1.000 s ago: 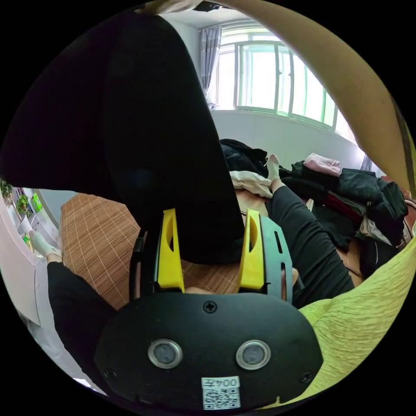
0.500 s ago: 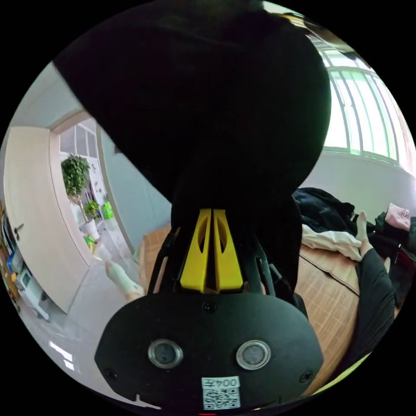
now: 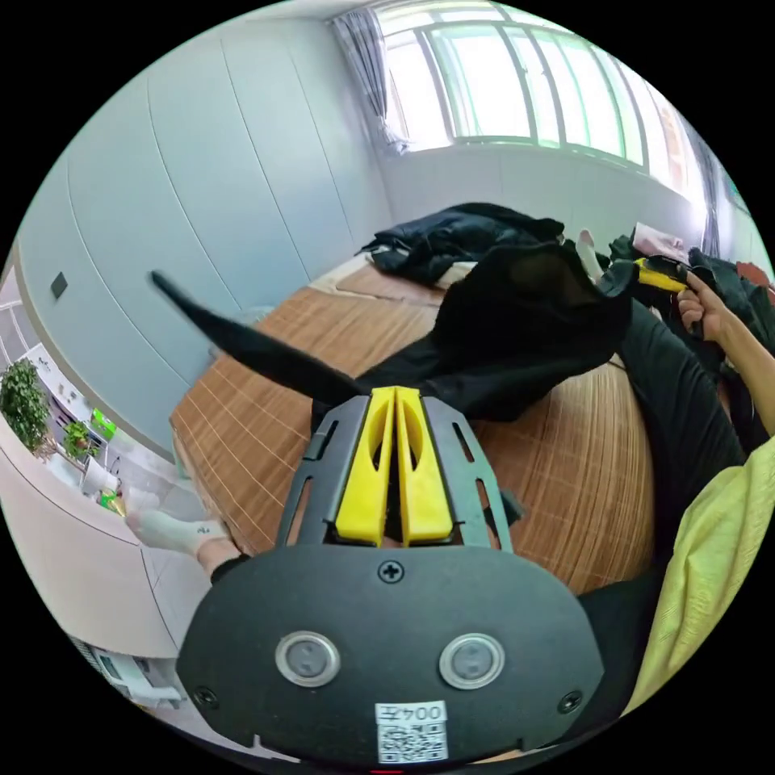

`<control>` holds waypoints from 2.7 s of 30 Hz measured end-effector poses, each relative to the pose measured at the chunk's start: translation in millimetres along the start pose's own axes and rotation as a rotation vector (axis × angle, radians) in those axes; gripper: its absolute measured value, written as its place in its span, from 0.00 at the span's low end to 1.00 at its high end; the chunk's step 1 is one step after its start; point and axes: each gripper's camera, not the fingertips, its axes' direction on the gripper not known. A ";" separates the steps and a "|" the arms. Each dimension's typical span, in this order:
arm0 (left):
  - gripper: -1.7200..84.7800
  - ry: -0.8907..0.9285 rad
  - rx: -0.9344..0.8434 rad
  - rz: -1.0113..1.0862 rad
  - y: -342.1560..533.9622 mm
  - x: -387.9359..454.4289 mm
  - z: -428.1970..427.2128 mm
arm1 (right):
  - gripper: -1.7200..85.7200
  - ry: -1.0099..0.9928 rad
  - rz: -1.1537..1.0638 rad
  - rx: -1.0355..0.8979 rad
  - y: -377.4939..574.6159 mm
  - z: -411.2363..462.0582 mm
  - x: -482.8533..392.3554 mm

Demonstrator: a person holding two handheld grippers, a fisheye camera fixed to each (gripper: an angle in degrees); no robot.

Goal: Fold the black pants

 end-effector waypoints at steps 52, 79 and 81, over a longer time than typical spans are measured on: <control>0.09 -1.019 -0.589 0.397 -71.7 -80.2 183.4 | 0.09 -0.236 -0.328 -0.772 239.6 354.8 -164.0; 0.15 -0.626 -0.054 -0.070 149.2 170.5 -37.1 | 0.06 -0.218 -0.361 -0.520 180.8 435.1 -237.4; 0.19 -0.589 -0.049 -0.095 147.6 164.7 -44.5 | 0.06 -0.322 -0.432 -0.519 191.0 430.6 -269.0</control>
